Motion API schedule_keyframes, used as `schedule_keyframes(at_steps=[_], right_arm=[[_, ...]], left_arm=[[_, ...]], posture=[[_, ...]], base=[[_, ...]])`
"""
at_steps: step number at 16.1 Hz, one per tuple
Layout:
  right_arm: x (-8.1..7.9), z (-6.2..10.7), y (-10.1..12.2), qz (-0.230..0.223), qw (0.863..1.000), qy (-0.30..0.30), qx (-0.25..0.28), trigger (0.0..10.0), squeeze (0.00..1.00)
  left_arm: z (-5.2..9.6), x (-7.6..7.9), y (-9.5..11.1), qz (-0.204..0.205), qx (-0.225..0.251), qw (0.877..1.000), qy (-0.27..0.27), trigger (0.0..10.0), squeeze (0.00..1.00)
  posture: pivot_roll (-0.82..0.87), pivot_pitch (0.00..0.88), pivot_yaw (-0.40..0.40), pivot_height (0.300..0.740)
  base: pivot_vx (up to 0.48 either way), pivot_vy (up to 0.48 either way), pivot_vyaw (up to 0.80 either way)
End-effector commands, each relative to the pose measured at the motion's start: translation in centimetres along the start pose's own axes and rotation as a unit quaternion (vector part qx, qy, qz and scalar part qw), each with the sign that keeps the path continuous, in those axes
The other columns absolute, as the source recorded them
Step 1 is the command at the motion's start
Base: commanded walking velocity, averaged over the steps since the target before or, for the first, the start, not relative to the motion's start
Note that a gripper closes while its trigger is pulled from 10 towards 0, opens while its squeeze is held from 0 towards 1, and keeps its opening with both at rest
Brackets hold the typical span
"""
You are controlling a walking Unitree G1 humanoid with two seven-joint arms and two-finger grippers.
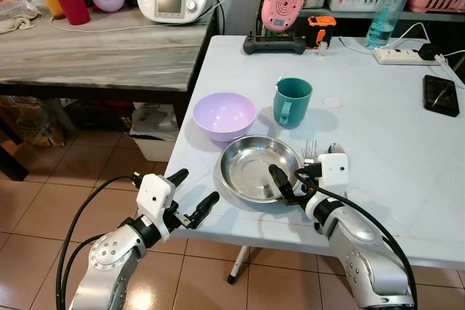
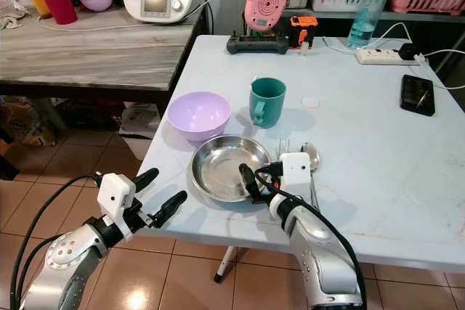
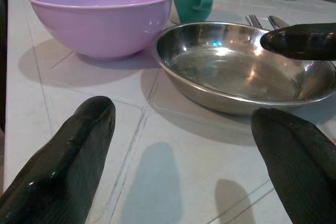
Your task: Setting the table
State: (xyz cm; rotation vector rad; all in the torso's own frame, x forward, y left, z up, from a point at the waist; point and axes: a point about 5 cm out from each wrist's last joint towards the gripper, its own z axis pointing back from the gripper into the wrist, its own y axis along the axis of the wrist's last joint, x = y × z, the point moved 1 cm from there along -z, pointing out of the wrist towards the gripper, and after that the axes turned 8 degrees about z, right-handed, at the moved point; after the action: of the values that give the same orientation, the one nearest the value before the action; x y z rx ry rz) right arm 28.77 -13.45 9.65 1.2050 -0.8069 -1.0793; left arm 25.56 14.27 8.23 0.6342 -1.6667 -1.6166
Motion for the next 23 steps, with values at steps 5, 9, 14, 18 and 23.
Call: schedule_keyframes(at_steps=[5, 9, 14, 18, 23], right_arm=[[-0.3, -0.9, 0.2, -0.002, 1.0, 0.015, -0.008, 10.0, 0.0], [-0.5, -1.0, -0.2, -0.01, 1.0, 0.024, -0.018, 0.0, 0.0], [-1.0, -1.2, -0.6, -0.016, 0.998, 0.044, -0.035, 4.5, 0.0], [-0.9, -1.1, -0.9, -0.02, 0.998, 0.045, -0.041, 0.0, 0.0], [-0.8, -1.2, -0.9, -0.081, 0.995, 0.034, -0.044, 0.0, 0.0]], left_arm=[[0.3, 0.2, -0.2, -0.016, -0.009, 1.0, -0.015, 10.0, 0.0], [0.5, 0.2, -0.3, -0.021, -0.01, 1.0, -0.019, 10.0, 0.0], [0.4, 0.4, -0.3, -0.024, -0.008, 0.999, -0.025, 10.0, 0.0], [0.6, 0.5, -0.3, -0.024, -0.007, 0.999, -0.029, 10.0, 0.0], [0.6, 0.7, -0.5, -0.023, -0.008, 0.999, -0.035, 10.0, 0.0]], posture=[[-0.2, 0.068, 0.032, 0.74], [-0.2, 0.068, 0.032, 0.74], [-0.2, 0.07, 0.033, 0.74], [-0.2, 0.073, 0.031, 0.74], [-0.2, 0.074, 0.033, 0.74]], base=[[0.0, 0.0, 0.0], [0.0, 0.0, 0.0], [0.0, 0.0, 0.0], [0.0, 0.0, 0.0], [0.0, 0.0, 0.0]])
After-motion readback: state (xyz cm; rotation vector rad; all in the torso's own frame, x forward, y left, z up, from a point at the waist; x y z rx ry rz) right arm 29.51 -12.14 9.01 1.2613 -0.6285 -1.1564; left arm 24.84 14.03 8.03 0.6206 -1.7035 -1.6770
